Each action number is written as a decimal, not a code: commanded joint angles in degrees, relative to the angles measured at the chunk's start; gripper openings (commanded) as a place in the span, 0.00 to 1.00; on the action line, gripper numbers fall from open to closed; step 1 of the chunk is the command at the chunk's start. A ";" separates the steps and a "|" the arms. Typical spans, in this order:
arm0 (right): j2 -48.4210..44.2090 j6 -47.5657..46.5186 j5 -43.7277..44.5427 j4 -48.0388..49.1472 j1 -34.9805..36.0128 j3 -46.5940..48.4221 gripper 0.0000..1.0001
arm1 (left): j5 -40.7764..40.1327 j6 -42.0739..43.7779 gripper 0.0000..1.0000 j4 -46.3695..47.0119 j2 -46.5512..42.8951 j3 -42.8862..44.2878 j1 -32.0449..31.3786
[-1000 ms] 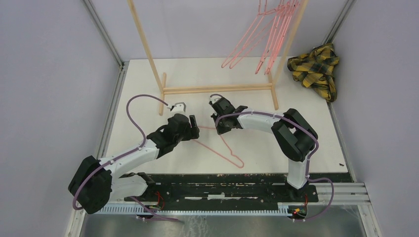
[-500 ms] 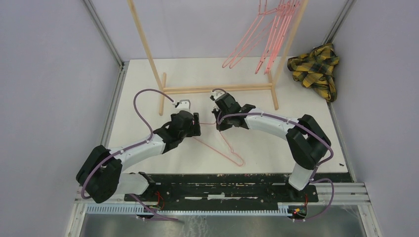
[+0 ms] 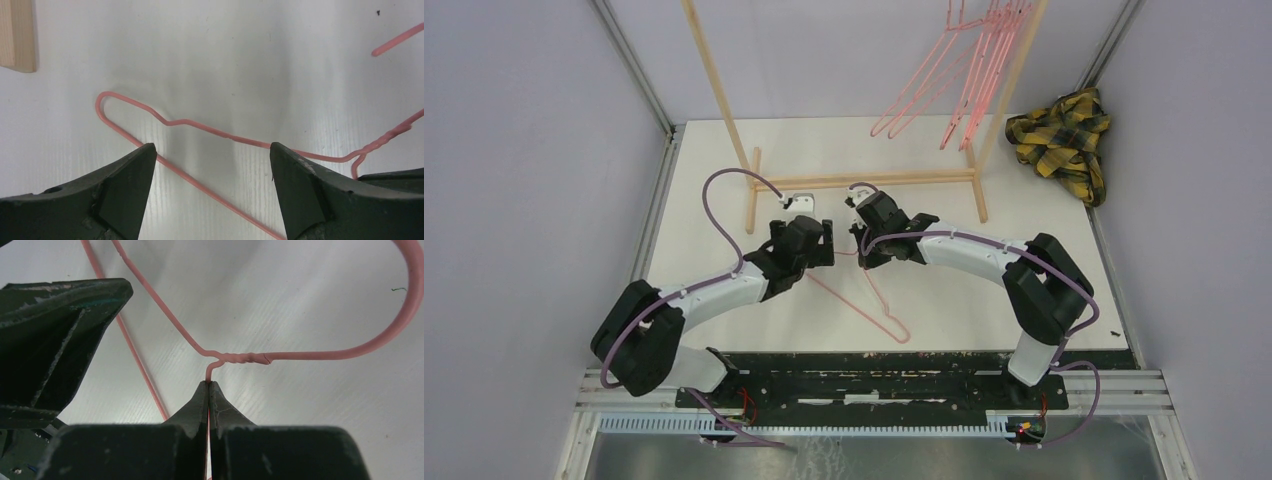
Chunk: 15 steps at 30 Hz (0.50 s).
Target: Organize the hangers
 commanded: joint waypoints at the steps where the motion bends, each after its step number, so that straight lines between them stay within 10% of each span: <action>1: -0.28 0.34 -0.76 1.74 0.44 1.00 0.01 | -1.43 -7.64 0.90 -4.77 1.26 6.89 0.08; 15: -2.13 -0.06 -0.46 2.45 0.43 0.25 0.01 | 8.76 -43.54 0.92 -5.73 -6.56 1.12 0.04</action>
